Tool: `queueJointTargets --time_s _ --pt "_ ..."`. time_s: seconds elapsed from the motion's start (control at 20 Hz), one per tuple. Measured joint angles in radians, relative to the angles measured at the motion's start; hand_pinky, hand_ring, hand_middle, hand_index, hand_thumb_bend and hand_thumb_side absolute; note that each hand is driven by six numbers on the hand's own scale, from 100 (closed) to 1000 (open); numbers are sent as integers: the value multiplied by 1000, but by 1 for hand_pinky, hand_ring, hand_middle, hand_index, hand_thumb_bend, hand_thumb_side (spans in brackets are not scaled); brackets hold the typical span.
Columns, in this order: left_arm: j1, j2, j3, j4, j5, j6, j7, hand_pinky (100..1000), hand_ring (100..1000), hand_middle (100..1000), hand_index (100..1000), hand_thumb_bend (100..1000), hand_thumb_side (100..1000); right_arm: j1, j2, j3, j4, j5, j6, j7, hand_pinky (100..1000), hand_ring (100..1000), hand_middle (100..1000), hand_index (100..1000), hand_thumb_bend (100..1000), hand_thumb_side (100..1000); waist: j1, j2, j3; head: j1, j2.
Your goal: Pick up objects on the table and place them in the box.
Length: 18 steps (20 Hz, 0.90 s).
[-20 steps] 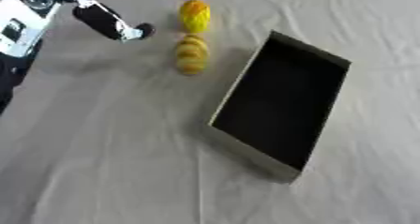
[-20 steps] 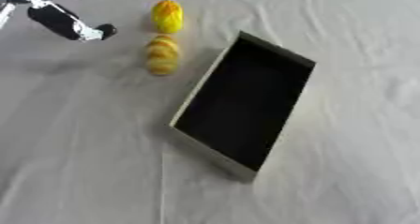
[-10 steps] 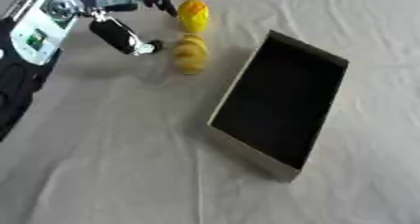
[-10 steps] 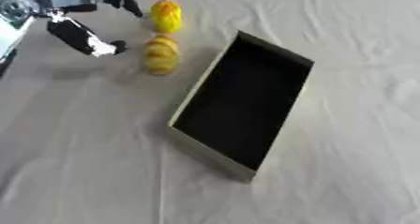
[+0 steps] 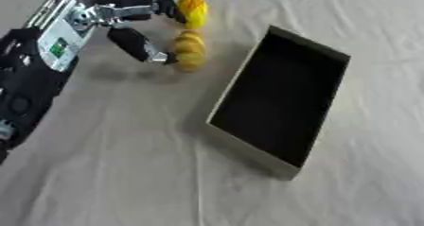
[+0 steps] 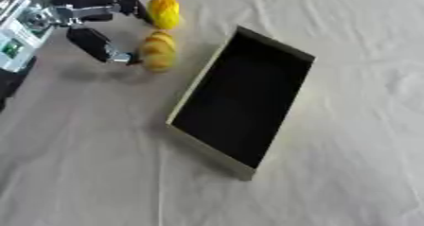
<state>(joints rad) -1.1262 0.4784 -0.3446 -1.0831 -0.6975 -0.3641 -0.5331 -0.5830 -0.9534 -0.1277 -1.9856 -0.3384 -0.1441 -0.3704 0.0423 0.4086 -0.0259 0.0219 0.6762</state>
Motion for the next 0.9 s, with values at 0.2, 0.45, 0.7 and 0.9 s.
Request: queueJointTargets --time_s 0.2,0.45,0.7,0.9 --pt "2 -11 4 23 -46 4 38 844 861 798 876 457 583 -7 6 6 0 -8 5 7 867 793 771 787 100 446 4 8 -6 3 0" --pt "9 -20 12 54 -95 5 70 837 850 791 870 427 598 -9 15 6 0 -14 7 12 867 793 770 786 100 451 5 18 -17 6 0" --pt "10 -31 23 76 -111 2 88 831 841 783 864 389 599 -9 20 6 0 -15 9 12 868 793 770 786 100 462 11 24 -24 12 0" --pt "12 -33 29 86 -122 5 97 823 830 772 857 374 585 -5 26 6 0 -16 13 9 870 792 768 786 100 473 11 28 -29 14 0"
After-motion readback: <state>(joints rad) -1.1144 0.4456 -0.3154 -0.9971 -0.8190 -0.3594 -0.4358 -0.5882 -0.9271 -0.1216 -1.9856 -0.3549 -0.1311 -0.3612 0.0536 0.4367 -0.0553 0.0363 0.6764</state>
